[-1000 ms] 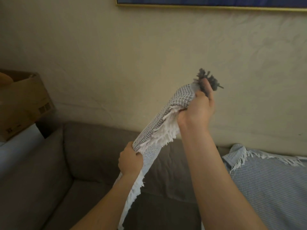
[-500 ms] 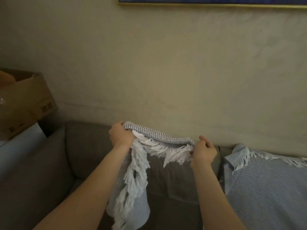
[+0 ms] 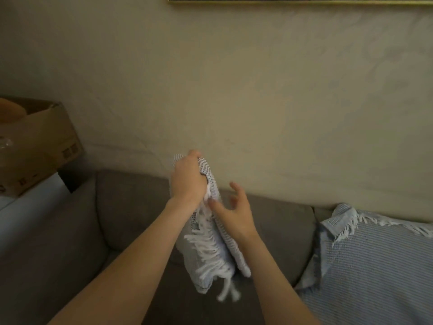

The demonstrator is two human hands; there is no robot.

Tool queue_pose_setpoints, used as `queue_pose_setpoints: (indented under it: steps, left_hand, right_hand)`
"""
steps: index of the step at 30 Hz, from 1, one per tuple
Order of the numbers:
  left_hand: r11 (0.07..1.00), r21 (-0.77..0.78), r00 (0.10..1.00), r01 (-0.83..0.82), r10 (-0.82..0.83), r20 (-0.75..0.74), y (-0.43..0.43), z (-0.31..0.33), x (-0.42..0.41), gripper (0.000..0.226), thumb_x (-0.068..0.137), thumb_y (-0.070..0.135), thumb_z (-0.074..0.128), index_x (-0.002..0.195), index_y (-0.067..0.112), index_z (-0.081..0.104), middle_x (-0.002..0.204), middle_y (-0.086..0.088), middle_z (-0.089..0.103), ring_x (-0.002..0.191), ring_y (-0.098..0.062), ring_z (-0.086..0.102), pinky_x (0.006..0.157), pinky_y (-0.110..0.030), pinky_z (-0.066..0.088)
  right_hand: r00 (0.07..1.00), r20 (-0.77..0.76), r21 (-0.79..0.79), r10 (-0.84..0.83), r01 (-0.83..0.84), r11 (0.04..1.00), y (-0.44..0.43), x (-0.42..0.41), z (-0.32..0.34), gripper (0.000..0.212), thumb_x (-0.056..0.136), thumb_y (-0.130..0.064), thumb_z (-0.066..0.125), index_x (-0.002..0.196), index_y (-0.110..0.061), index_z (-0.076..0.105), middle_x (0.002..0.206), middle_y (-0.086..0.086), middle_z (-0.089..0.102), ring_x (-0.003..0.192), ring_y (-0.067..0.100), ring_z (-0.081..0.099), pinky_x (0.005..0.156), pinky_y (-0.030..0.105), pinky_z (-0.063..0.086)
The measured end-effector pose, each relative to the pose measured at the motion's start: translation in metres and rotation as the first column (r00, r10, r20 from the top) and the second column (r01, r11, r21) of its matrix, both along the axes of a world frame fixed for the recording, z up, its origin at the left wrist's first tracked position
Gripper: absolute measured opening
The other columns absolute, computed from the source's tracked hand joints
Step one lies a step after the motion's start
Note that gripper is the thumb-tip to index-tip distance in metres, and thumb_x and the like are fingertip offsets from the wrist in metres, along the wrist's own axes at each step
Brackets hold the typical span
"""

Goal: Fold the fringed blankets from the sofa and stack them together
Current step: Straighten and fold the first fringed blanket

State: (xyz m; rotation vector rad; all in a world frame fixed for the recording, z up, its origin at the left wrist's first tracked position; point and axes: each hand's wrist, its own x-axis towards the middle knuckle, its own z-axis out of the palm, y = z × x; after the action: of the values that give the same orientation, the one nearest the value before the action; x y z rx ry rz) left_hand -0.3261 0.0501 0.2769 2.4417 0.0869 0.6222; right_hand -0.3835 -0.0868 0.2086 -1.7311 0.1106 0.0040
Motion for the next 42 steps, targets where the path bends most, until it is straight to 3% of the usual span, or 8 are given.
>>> queue_pose_setpoints:
  steps: [4, 7, 10, 16, 20, 24, 32, 42]
  left_hand:
    - [0.936, 0.277, 0.976, 0.215, -0.194, -0.1, -0.005, 0.005, 0.0, 0.026, 0.094, 0.005, 0.058, 0.116, 0.018, 0.064, 0.106, -0.009, 0.072, 0.1, -0.035, 0.07, 0.084, -0.05, 0.058]
    - [0.86, 0.401, 0.946, 0.315, -0.252, -0.202, -0.001, 0.007, -0.003, 0.031, 0.089, 0.004, 0.06, 0.117, 0.017, 0.064, 0.107, -0.01, 0.071, 0.1, -0.037, 0.068, 0.083, -0.049, 0.057]
    - [0.812, 0.48, 0.939, 0.331, -0.237, -0.248, 0.007, 0.0, -0.006, 0.041, 0.084, 0.003, 0.068, 0.122, 0.017, 0.065, 0.113, -0.011, 0.071, 0.105, -0.038, 0.068, 0.085, -0.049, 0.055]
    - [0.861, 0.404, 0.938, 0.308, -0.203, -0.282, 0.02, -0.015, -0.01, 0.049, 0.086, 0.004, 0.065, 0.129, 0.026, 0.064, 0.122, -0.007, 0.069, 0.114, -0.036, 0.065, 0.086, -0.045, 0.055]
    - [0.879, 0.343, 0.93, 0.332, -0.244, -0.276, 0.024, -0.018, -0.011, 0.045, 0.087, 0.009, 0.069, 0.128, 0.027, 0.066, 0.126, -0.001, 0.07, 0.117, -0.03, 0.065, 0.088, -0.041, 0.052]
    - [0.878, 0.319, 0.922, 0.357, -0.276, -0.271, 0.022, -0.019, -0.017, 0.041, 0.083, 0.007, 0.066, 0.12, 0.024, 0.07, 0.116, -0.004, 0.073, 0.107, -0.032, 0.067, 0.084, -0.046, 0.057]
    - [0.812, 0.467, 0.933, 0.349, -0.254, -0.257, 0.016, -0.014, -0.024, 0.038, 0.083, 0.017, 0.068, 0.118, 0.03, 0.068, 0.107, -0.001, 0.074, 0.1, -0.033, 0.069, 0.072, -0.041, 0.055]
    - [0.955, 0.208, 0.974, 0.211, -0.187, -0.127, 0.036, -0.028, -0.032, 0.036, 0.087, 0.031, 0.068, 0.122, 0.038, 0.058, 0.102, 0.004, 0.075, 0.092, -0.031, 0.072, 0.071, -0.042, 0.058]
  right_hand:
    - [0.934, 0.319, -0.307, 0.163, -0.06, 0.95, 0.022, 0.013, 0.009, 0.108, 0.078, -0.042, 0.082, 0.162, -0.037, 0.014, 0.153, -0.002, 0.048, 0.136, 0.017, 0.053, 0.105, 0.037, 0.048]
    - [0.946, 0.301, -0.482, 0.123, 0.039, 0.875, 0.025, 0.019, 0.013, 0.089, 0.082, -0.027, 0.07, 0.157, -0.035, 0.022, 0.116, 0.009, 0.071, 0.099, 0.035, 0.07, 0.07, 0.042, 0.054]
    - [0.963, 0.147, -0.726, 0.225, -0.049, 0.686, 0.017, 0.026, 0.02, 0.082, 0.082, -0.015, 0.065, 0.153, -0.026, 0.026, 0.105, 0.012, 0.07, 0.096, 0.041, 0.066, 0.063, 0.039, 0.044]
    - [0.905, 0.043, -0.566, 0.424, -0.328, 0.757, 0.001, 0.028, 0.029, 0.089, 0.072, -0.051, 0.085, 0.148, -0.03, 0.045, 0.129, -0.008, 0.069, 0.115, 0.015, 0.067, 0.093, 0.037, 0.057]
    - [0.959, 0.077, -0.506, 0.273, -0.198, 0.84, 0.0, 0.019, 0.028, 0.056, 0.077, -0.042, 0.076, 0.13, -0.03, 0.062, 0.098, -0.007, 0.076, 0.094, 0.017, 0.072, 0.086, 0.043, 0.06]
    - [0.973, 0.14, -0.572, 0.182, -0.07, 0.817, 0.017, 0.012, 0.017, 0.053, 0.072, -0.054, 0.066, 0.117, -0.027, 0.061, 0.099, 0.0, 0.074, 0.095, 0.031, 0.071, 0.077, 0.045, 0.06]
    - [0.972, 0.202, -0.653, 0.119, 0.044, 0.756, 0.026, 0.015, 0.009, 0.058, 0.082, -0.023, 0.067, 0.137, -0.028, 0.048, 0.11, 0.008, 0.071, 0.097, 0.038, 0.067, 0.065, 0.038, 0.044]
    - [0.885, 0.388, -0.682, 0.259, 0.086, 0.727, 0.012, 0.036, 0.048, 0.056, 0.076, -0.005, 0.058, 0.122, -0.035, 0.064, 0.105, 0.002, 0.068, 0.088, 0.026, 0.066, 0.069, 0.047, 0.058]
